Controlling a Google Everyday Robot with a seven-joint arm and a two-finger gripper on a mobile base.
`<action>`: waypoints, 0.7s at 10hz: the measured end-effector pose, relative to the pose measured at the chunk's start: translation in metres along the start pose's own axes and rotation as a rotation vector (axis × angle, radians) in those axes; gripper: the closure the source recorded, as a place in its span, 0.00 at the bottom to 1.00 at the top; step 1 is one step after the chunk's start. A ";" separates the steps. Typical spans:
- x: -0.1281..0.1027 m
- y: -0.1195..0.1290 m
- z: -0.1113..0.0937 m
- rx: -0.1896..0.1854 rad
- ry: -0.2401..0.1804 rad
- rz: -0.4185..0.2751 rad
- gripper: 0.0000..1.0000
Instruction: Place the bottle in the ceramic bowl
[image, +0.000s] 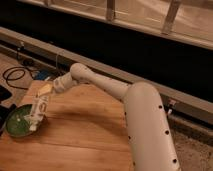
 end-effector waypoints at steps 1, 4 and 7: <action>-0.007 0.006 0.012 -0.016 0.021 -0.013 1.00; -0.010 0.017 0.029 -0.036 0.071 -0.038 1.00; -0.010 0.015 0.027 -0.035 0.069 -0.036 0.75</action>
